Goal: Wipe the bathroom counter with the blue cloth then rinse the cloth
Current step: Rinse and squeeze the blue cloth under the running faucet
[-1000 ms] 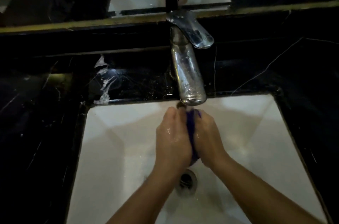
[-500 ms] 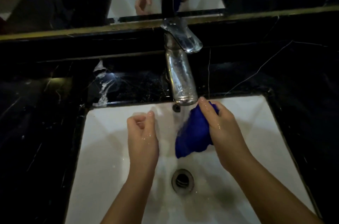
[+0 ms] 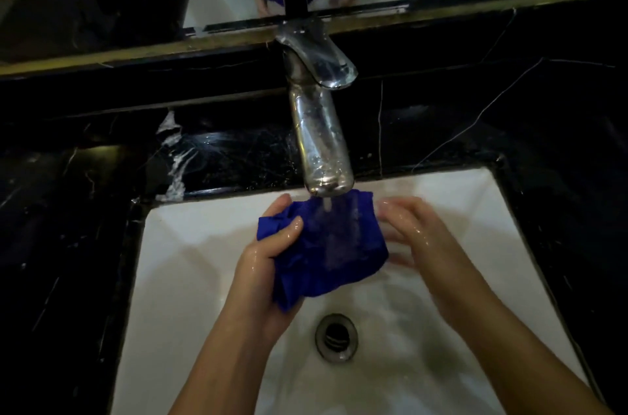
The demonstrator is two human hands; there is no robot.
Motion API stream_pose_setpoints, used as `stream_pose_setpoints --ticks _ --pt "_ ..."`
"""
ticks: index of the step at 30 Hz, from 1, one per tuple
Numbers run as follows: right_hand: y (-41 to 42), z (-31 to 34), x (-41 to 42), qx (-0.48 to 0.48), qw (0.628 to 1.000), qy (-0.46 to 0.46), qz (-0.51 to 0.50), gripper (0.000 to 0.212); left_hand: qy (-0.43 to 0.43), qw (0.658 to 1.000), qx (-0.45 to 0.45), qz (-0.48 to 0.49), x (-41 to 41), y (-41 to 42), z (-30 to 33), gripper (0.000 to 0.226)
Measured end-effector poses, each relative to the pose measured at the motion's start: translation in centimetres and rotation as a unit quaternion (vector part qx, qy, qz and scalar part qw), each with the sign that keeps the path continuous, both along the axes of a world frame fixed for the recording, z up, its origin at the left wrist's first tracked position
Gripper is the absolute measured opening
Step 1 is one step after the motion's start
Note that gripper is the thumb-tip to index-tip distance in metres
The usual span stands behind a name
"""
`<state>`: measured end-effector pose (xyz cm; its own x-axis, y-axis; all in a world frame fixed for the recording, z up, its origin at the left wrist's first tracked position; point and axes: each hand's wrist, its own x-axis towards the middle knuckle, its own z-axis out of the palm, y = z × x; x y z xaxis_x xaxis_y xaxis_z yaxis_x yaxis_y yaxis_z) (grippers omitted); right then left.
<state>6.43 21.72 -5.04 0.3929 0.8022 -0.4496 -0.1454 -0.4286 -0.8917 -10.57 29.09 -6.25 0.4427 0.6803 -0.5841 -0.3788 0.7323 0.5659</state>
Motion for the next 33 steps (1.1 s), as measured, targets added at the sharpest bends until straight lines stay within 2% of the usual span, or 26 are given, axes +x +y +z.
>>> stream_pose_setpoints --ticks 1,3,5,7,9,11,13,15,19,26,30,32,33 --pt "0.3 0.0 -0.3 -0.017 0.996 0.080 0.040 0.035 -0.014 1.000 0.001 -0.021 0.1 -0.1 0.2 0.066" --pt "1.0 0.4 -0.7 -0.016 0.986 0.136 0.094 0.033 -0.022 0.999 -0.002 -0.050 0.5 -0.1 0.7 0.052" --pt "1.4 0.3 -0.8 0.002 0.990 0.101 0.095 0.025 0.014 0.998 0.008 -0.059 0.6 0.2 1.0 0.036" --pt "1.5 -0.3 -0.8 -0.002 0.997 0.001 0.071 0.016 0.110 0.991 0.048 -0.062 0.8 0.4 0.9 0.026" --pt "1.5 -0.9 -1.3 -0.001 0.997 -0.064 0.041 0.012 0.220 0.967 0.122 -0.042 1.1 0.4 0.8 0.019" --pt "1.6 -1.2 -2.0 0.031 0.997 -0.072 0.002 0.008 0.285 0.938 0.196 -0.014 1.5 0.2 0.4 0.017" --pt "2.1 -1.3 -2.5 0.064 0.996 -0.055 -0.037 0.010 0.292 0.929 0.226 0.005 1.8 -0.1 0.1 0.028" --pt "2.7 -1.3 -2.7 0.081 0.994 -0.046 -0.058 0.020 0.280 0.935 0.219 0.014 2.2 0.0 -0.1 0.035" --pt "3.9 -1.4 -3.3 0.109 0.993 -0.004 -0.040 0.018 0.255 0.954 0.156 0.041 2.4 0.6 0.0 0.019" --pt "3.5 -1.6 -2.3 0.121 0.990 0.065 -0.027 0.017 0.244 0.944 0.224 0.009 0.8 1.6 -0.3 0.023" --pt "4.0 -2.6 -5.5 0.106 0.991 0.051 -0.063 0.018 0.283 0.936 0.209 0.002 3.4 -0.2 -0.8 0.032" --pt "4.2 -2.5 -6.8 0.109 0.991 0.010 -0.077 0.009 0.297 0.927 0.226 0.029 4.5 -0.8 -0.6 0.034" --pt "4.3 -2.4 -7.1 0.105 0.991 -0.016 -0.079 0.013 0.294 0.927 0.231 0.041 4.7 -0.8 -0.6 0.035"
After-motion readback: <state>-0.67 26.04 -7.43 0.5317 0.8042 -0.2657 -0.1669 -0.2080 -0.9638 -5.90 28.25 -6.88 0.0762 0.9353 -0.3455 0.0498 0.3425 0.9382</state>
